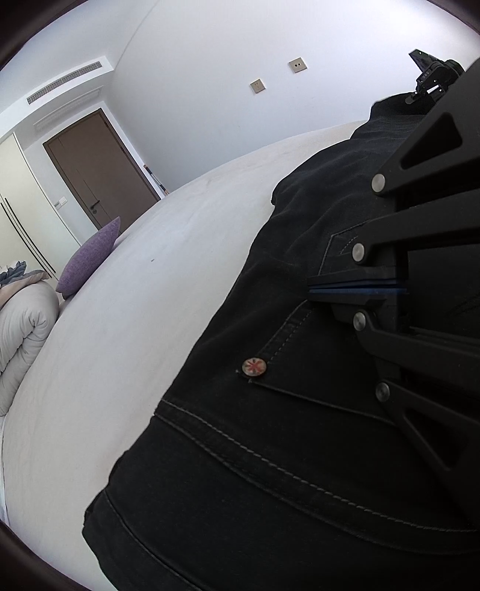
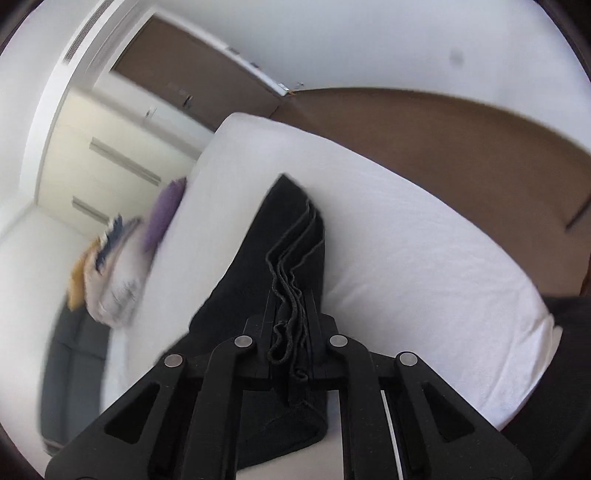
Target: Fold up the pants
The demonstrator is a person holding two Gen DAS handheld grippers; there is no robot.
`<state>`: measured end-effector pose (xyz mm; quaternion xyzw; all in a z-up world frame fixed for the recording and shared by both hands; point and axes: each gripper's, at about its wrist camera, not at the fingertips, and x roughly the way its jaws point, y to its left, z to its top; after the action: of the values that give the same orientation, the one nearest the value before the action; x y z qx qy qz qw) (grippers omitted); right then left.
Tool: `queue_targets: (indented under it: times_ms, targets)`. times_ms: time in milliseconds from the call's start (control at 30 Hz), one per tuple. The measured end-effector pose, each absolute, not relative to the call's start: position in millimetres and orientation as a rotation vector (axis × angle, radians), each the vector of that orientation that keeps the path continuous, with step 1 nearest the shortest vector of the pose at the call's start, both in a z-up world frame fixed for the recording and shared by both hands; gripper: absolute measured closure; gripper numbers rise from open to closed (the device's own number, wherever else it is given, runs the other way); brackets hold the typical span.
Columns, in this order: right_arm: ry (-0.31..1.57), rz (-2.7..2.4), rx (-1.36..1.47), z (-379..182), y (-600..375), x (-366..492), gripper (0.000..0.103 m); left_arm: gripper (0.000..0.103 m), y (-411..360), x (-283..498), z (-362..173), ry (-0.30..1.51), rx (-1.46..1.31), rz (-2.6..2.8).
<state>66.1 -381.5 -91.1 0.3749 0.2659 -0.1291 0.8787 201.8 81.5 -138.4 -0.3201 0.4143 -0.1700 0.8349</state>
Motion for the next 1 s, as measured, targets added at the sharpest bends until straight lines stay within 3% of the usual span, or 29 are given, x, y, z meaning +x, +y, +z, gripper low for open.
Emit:
queue_targets:
  times_ms: [133,267,300,333,367,433,500,800,1000]
  targets:
    - [0.659,-0.218,0.287,-67,-275,101,0.094,0.098,83,199,-138,0.875,-0.674,-0.352]
    - [0.767,-0.209,-0.029,-93,-200,107,0.094,0.100,84,194,-135,0.869,-0.688,-0.342]
    - [0.768,-0.228,-0.083,-100,-191,107,0.094,0.096,82,191,-132,0.864,-0.690,-0.338]
    - [0.757,-0.233,-0.114,-101,-185,104,0.094,0.077,78,186,-127,0.853,-0.693,-0.347]
    - [0.751,-0.234,-0.129,-101,-183,101,0.094,0.066,71,182,-121,0.839,-0.691,-0.359]
    - [0.747,-0.233,-0.136,-100,-180,103,0.094,0.025,52,175,-108,0.819,-0.693,-0.365]
    - [0.732,-0.237,-0.145,-99,-176,100,0.094,0.011,27,171,-96,0.804,-0.738,-0.410]
    - [0.590,-0.280,-0.316,-77,-139,59,0.094,0.011,-145,180,-89,1.052,-0.684,-0.758]
    - [0.550,-0.252,-0.433,-67,-100,37,0.094,0.011,-188,182,-93,1.133,-0.659,-0.821]
